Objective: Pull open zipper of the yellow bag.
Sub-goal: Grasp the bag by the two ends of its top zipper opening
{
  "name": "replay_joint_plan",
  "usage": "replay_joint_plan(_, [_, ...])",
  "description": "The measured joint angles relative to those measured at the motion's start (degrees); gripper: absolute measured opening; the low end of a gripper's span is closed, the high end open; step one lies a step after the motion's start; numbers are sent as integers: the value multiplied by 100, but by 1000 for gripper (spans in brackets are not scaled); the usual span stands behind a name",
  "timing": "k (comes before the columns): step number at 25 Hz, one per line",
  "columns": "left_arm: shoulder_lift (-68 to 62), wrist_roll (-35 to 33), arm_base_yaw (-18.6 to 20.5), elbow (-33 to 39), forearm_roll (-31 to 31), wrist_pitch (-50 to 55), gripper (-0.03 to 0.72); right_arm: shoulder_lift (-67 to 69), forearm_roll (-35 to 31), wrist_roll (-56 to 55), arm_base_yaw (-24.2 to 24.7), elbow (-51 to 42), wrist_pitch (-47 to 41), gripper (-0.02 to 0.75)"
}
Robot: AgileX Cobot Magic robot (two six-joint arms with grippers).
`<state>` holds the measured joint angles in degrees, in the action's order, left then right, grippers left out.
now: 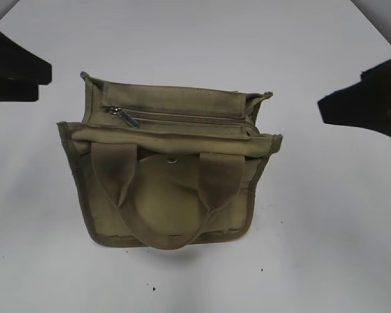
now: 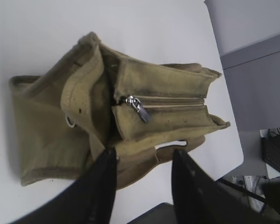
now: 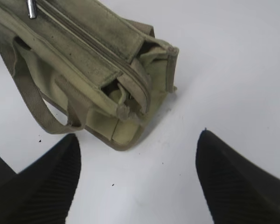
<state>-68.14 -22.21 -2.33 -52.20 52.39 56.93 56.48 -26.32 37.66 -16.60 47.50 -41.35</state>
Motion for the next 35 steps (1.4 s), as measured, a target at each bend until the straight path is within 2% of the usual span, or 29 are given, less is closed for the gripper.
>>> replay_joint_plan(4, [-798, -138, -278, -296, 177, -41, 310, 669, -6, 295, -346, 301, 398, 593])
replay_joint_plan(8, [-1429, -146, -774, -612, 79, -357, 326, 1188, -18, 585, -683, 334, 943, 593])
replay_joint_plan(10, [-1629, -166, -904, -743, 36, -603, 330, 1402, -18, 656, -845, 334, 1151, 593])
replay_joint_plan(17, [-2319, -171, -1103, -1066, 52, -812, 331, 2027, -18, 953, -1465, 367, 2043, 593])
replay_joint_plan(24, [-2474, -171, -1128, -1171, 441, -1085, 326, 2859, -18, 1384, -1959, 998, 2244, 587])
replay_joint_plan(27, [-2474, -171, -1128, -1171, 480, -1085, 269, 3178, -13, 1489, -2074, 1381, 2277, 536])
replay_joint_plan(32, [-2481, -360, -1128, -1171, 654, -1080, 34, 3691, -1, 1794, -2324, 1913, 2314, 420])
replay_joint_plan(35, [-2483, -400, -1128, -1171, 715, -1047, 31, 3967, 5, 1882, -2405, 2133, 2320, 382])
